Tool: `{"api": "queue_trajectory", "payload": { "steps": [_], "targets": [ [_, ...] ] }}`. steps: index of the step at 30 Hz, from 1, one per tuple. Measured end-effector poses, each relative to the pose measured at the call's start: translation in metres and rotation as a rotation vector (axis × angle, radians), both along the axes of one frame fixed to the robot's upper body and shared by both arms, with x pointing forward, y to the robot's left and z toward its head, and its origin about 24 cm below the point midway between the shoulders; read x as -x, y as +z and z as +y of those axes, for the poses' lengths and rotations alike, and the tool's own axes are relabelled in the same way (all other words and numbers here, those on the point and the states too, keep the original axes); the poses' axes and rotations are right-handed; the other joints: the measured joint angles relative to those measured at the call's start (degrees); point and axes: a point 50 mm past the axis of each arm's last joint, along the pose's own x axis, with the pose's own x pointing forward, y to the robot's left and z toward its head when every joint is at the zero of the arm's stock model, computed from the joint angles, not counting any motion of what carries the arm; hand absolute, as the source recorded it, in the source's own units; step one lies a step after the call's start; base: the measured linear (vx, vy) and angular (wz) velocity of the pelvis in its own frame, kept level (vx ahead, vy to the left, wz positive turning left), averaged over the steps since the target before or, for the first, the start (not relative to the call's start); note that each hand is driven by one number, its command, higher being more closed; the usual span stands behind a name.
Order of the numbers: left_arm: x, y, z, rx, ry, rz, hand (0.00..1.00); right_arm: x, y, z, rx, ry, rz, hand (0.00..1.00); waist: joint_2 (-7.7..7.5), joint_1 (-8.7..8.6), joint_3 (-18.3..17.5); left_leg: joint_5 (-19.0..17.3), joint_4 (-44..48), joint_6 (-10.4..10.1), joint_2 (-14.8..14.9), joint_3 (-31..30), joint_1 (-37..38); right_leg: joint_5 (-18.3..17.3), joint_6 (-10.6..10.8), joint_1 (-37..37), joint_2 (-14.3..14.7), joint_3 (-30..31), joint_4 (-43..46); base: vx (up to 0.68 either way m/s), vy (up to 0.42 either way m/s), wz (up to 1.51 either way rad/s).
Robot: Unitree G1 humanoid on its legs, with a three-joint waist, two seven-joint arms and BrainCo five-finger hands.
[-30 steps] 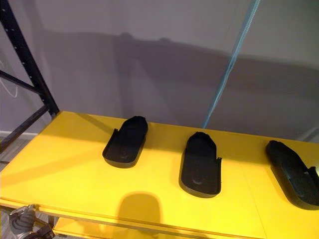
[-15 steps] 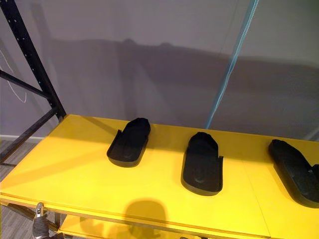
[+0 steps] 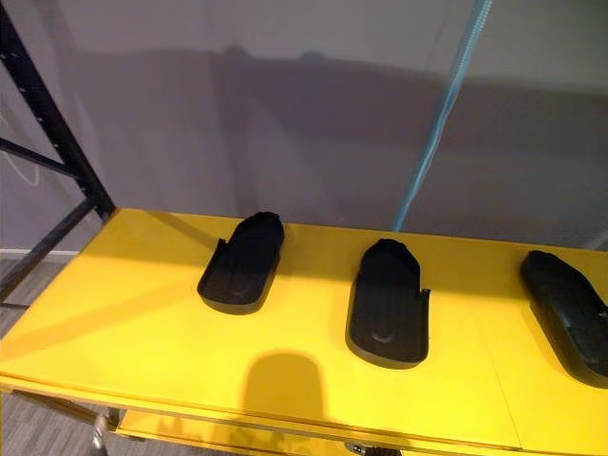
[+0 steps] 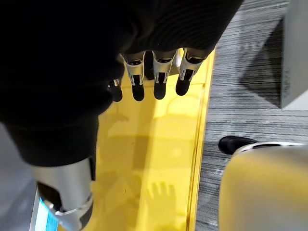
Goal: Walk over and take plastic housings, then place them on the shelf
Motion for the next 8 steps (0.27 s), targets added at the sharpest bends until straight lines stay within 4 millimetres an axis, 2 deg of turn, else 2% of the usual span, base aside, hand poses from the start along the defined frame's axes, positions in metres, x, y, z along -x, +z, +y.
{"api": "queue_trajectory", "payload": {
  "steps": [1,4,7,8],
  "targets": [
    [0.008,0.000,0.005,0.004,0.048,0.010,0.00,0.004,-0.002,0.000,-0.001,-0.011,0.018,0.00,-0.59,0.14,0.2,0.0,0.0,0.0,0.0,0.0,0.1,0.0,0.0,0.2,0.0,-0.1,0.0,0.00,-0.005,0.04],
    [0.013,-0.001,0.004,0.026,0.085,0.014,0.00,0.006,-0.002,-0.001,0.005,-0.017,0.022,0.00,-0.25,-0.34,0.4,0.0,0.0,0.0,-0.3,0.2,1.1,0.0,0.0,1.0,-0.3,0.0,0.0,-0.01,0.006,-0.02],
    [0.000,-0.003,-0.003,0.065,0.017,-0.014,0.00,0.007,-0.002,-0.003,0.009,-0.017,0.027,0.00,0.15,-0.35,0.5,0.0,0.0,0.0,-0.3,0.2,1.6,0.0,0.0,1.1,-0.3,0.1,0.2,-0.08,0.003,-0.01],
    [-0.005,-0.003,-0.004,0.063,-0.058,-0.012,0.00,0.011,-0.003,-0.004,0.012,-0.017,0.036,0.00,0.40,-0.47,0.4,0.0,0.0,0.0,-0.3,0.1,1.5,0.0,0.0,1.1,-0.3,0.1,0.2,-0.08,-0.003,0.00]
  ]
}}
